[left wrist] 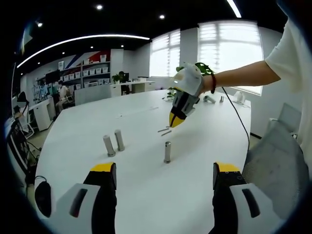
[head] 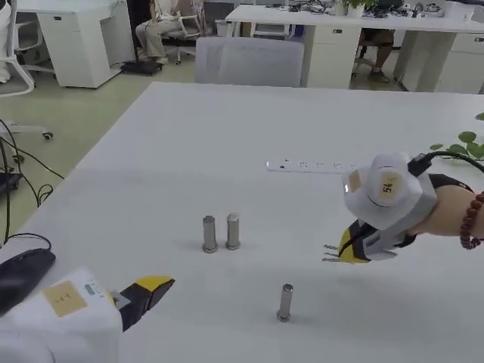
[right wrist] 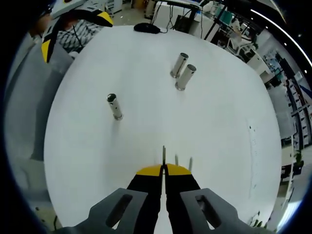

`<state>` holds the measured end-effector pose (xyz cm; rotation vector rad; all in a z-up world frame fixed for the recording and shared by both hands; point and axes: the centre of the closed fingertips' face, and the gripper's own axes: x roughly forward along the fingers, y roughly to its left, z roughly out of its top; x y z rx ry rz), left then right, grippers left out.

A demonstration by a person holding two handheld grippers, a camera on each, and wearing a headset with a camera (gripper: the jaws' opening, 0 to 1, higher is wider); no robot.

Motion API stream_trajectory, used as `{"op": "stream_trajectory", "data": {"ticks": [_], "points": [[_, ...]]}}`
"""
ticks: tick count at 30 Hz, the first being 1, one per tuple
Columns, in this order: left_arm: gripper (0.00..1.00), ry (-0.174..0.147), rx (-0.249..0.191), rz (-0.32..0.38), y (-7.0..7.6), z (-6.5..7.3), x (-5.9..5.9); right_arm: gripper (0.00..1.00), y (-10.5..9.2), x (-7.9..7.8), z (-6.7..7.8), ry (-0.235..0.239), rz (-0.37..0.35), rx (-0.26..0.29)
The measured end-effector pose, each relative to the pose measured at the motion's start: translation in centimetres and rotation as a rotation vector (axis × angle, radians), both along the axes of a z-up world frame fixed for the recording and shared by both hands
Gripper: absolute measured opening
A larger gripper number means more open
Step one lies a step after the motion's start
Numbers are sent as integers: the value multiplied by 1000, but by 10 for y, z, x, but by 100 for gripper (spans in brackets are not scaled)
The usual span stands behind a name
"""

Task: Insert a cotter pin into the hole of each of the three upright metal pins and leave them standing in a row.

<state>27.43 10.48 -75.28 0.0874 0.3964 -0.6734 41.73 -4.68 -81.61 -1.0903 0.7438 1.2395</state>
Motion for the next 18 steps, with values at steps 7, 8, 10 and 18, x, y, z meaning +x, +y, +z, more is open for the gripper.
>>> {"op": "stream_trajectory", "data": {"ticks": [7, 8, 10, 18], "points": [[79, -15, 6, -15, -2, 9, 2, 2, 7, -14, 21, -44, 21, 33], [79, -17, 5, -17, -3, 10, 2, 2, 9, -16, 25, -54, 21, 39], [78, -21, -1, -26, -5, 12, 2, 2, 11, -22, 31, -66, 30, 50], [74, -9, -10, -52, -12, 15, 3, 2, 23, -46, 47, -109, 64, 77]]}}
